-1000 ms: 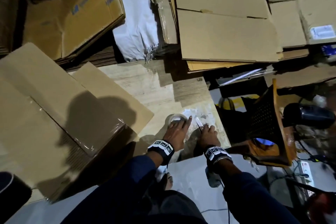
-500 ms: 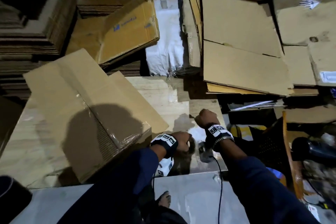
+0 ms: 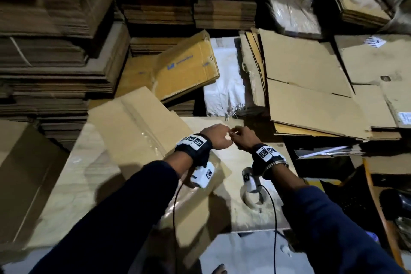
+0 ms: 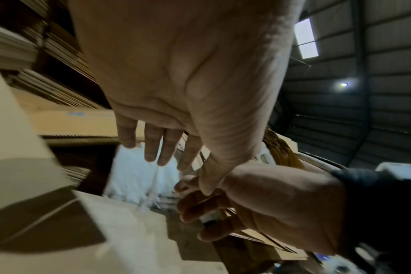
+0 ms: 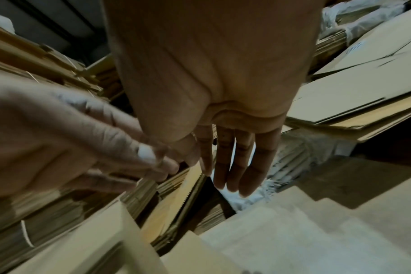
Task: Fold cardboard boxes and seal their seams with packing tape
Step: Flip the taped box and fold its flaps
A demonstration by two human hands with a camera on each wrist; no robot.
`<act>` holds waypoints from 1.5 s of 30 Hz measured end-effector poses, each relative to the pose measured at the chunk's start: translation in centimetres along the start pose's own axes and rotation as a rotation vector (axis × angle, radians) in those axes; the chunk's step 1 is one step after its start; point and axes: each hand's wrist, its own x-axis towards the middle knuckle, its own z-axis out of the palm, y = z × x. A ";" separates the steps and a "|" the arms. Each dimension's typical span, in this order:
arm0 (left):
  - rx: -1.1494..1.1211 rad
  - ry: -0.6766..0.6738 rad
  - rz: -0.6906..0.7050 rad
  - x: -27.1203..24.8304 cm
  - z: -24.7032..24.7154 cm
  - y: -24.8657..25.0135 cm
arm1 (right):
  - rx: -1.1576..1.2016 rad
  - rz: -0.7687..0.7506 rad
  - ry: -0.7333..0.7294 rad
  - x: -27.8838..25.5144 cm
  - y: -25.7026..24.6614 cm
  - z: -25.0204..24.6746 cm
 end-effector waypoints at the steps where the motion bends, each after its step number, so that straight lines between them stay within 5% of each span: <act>1: 0.005 0.021 -0.048 -1.2 -0.9 -2.4 | 0.044 -0.008 -0.021 0.0 -1.8 0.9; 8: 0.082 0.201 -0.453 -10.5 -1.5 -19.4 | -0.026 -0.022 -0.170 -0.3 -11.2 8.7; 12: -0.144 0.235 -0.716 -14.1 0.0 -23.9 | -0.108 0.018 -0.201 -0.6 -12.8 12.0; 16: -0.359 0.333 -0.822 -15.6 1.1 -25.7 | -0.130 0.064 -0.122 -0.7 -13.0 14.0; 19: -0.508 0.359 -0.821 -16.6 0.2 -24.9 | -0.130 0.055 -0.066 -1.6 -13.5 14.7; 26: -0.453 0.429 -0.808 -18.9 -2.5 -22.5 | -0.089 -0.012 0.045 -4.4 -15.1 14.9; 38: -0.270 1.080 -0.459 -22.9 -8.9 -15.5 | 0.487 -0.424 0.302 -8.5 -17.9 10.1; 45: -0.503 1.134 -0.339 -25.3 -6.2 -14.5 | 0.439 -0.491 0.445 -10.0 -18.0 8.8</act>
